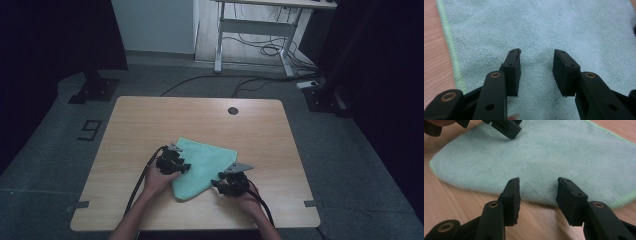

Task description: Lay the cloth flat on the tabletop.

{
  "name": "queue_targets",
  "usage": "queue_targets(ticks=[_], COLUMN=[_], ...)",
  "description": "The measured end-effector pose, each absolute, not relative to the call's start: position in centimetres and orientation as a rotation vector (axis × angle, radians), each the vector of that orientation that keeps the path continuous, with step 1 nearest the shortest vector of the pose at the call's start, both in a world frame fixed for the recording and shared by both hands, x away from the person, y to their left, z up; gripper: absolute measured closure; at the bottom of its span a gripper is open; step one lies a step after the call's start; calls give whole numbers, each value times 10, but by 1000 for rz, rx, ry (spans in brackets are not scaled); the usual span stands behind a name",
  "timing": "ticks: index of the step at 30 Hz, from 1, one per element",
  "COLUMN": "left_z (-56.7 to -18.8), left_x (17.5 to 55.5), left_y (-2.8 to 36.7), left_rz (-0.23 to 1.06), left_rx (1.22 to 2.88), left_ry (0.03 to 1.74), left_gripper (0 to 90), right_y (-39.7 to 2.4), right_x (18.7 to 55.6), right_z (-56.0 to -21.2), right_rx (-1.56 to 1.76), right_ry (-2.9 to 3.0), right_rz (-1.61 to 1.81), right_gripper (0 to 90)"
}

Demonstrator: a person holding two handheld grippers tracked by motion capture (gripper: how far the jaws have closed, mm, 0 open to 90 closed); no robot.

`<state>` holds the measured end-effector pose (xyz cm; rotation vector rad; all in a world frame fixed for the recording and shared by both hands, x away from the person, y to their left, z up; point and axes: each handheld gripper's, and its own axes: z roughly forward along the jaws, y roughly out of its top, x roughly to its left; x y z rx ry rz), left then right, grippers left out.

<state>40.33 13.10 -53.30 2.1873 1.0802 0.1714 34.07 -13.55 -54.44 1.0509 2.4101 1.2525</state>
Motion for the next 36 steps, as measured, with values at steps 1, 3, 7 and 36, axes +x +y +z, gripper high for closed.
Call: queue_targets(ticks=[1,3,7,36], left_z=[-533,-532,-530,-535], left_x=[403,402,392,377], left_y=[131,131,129,133], left_rz=[171,154,144,176], left_rx=[2187,2188,2214,2146], left_ry=[1080,1093,1095,1116], left_gripper=[574,566,544,526], right_y=[-136,-132,-135,-153], right_x=[341,345,361,377], right_z=[-544,-545,-549,-544], right_rx=[1051,1052,1096,1272], right_ry=[2410,2416,2415,2381], right_rz=[1252,1236,1221,1148], right_gripper=[527,521,524,628])
